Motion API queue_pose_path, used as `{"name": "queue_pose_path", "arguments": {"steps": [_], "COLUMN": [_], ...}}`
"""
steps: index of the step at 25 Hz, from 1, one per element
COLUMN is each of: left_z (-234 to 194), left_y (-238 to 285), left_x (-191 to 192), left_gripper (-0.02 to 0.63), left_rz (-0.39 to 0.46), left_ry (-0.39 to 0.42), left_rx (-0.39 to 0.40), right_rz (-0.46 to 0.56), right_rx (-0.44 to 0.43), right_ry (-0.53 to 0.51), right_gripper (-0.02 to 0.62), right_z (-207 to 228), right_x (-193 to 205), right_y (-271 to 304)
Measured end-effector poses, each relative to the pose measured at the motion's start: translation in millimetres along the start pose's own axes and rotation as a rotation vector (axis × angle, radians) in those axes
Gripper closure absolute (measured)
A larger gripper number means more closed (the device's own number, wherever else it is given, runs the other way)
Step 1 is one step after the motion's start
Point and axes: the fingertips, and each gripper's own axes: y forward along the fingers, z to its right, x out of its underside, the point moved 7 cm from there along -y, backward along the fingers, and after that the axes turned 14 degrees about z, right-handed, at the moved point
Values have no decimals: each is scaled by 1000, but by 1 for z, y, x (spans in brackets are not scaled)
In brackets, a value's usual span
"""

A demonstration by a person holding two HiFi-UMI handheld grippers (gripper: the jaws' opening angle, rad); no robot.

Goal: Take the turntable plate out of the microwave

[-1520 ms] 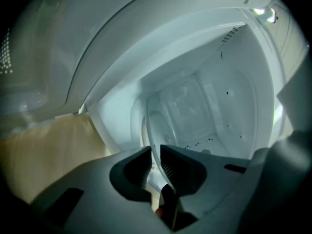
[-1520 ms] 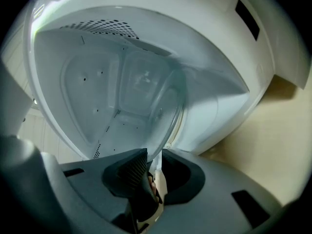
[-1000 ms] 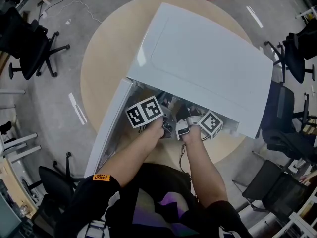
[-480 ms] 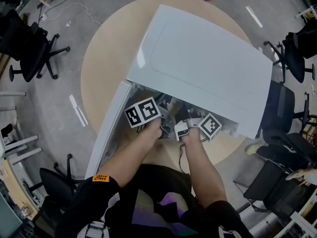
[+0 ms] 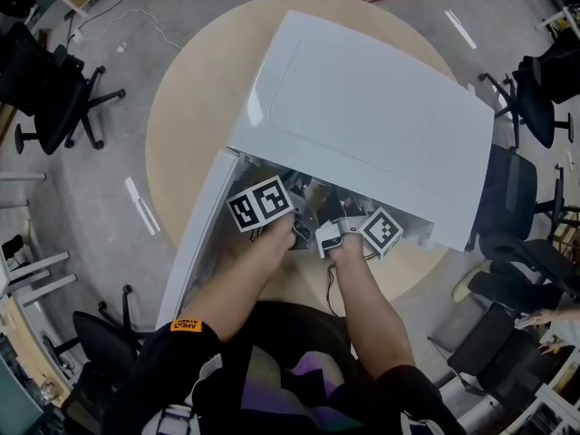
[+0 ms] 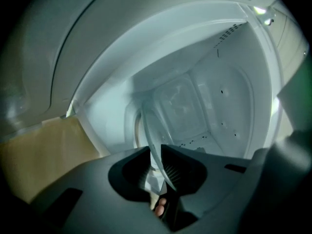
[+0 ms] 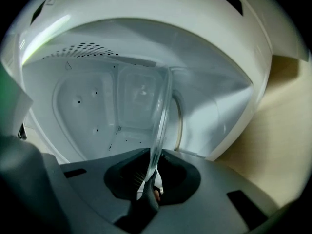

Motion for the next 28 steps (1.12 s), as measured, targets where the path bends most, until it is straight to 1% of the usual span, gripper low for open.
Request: {"name": "queue_pose_path", "arguments": {"steps": [3,7,10,12,15,21,25,28], "left_z": [6,13,14,16,19,31,37,40], "left_y": [-3,-10,-17,-23,-30,-53,-70,-86], "left_x": [-2,-6,-5,-5,-6,-5,-2,0], "left_gripper": [499,499,497,497,497,494,494,494], "left_rz": [17,33,37,44,52,62,68,71], "left_ry": [14,27,31,34,30,23,16,10], "left_rx": [27,53,60,68,79,106,119,127], "right_rz": [0,10,3,-1,-4,-1,-1,-2], "right_rx": [-1,14,9,-9,-59,-99,-88,-132], "right_ry": [-17,-14,-52,-71,-81,-104,-132,-122], "right_gripper": [538,534,532,533,532,532,531,529], "right_z": [-3,-6,-9,-15,-28,-48,-51,-64], "right_x": [-1,2,3,5,8,13,16,24], "right_y": [-3,-9,-15,-17,-19,-36,-54,-66]}}
